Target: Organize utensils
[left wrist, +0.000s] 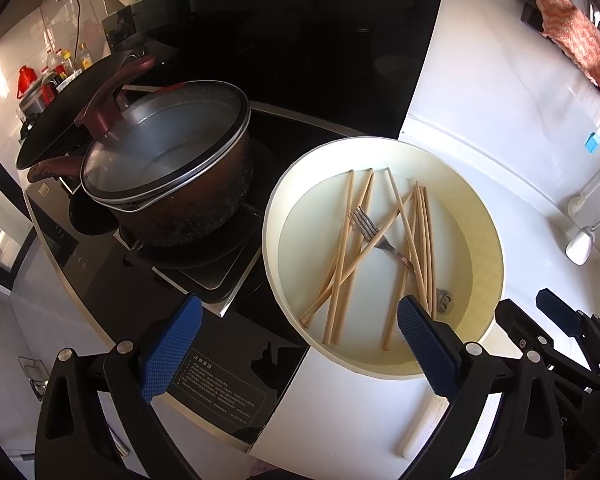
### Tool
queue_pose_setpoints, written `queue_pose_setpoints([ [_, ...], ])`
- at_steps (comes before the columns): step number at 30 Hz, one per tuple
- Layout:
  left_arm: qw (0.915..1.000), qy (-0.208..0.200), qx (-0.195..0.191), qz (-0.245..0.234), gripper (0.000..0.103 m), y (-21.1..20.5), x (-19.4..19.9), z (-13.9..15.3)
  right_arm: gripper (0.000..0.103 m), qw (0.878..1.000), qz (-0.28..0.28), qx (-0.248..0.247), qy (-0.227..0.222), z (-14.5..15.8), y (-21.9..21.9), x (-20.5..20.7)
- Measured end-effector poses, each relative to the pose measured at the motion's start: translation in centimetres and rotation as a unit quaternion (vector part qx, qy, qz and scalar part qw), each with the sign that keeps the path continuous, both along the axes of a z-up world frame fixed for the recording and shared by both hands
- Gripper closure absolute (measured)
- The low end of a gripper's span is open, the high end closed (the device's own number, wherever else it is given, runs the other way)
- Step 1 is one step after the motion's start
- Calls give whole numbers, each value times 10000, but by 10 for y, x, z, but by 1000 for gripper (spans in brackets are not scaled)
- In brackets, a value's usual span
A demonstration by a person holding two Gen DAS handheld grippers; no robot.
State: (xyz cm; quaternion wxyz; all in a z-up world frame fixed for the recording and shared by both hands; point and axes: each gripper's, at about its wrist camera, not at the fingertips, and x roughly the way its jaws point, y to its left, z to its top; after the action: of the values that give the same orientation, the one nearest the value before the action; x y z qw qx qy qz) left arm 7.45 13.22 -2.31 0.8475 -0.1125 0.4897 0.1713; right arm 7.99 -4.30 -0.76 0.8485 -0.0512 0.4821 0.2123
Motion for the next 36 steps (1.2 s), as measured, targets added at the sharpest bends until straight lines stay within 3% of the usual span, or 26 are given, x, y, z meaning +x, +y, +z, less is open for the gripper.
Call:
queue_pose_setpoints([
  [11, 9999, 41, 151, -6, 6, -2, -1, 3, 42, 10000, 0, -38, -17, 2, 2, -2],
  [36, 10000, -35, -8, -38, 6, -1, -3, 7, 40, 10000, 13, -64, -3, 3, 6, -4],
])
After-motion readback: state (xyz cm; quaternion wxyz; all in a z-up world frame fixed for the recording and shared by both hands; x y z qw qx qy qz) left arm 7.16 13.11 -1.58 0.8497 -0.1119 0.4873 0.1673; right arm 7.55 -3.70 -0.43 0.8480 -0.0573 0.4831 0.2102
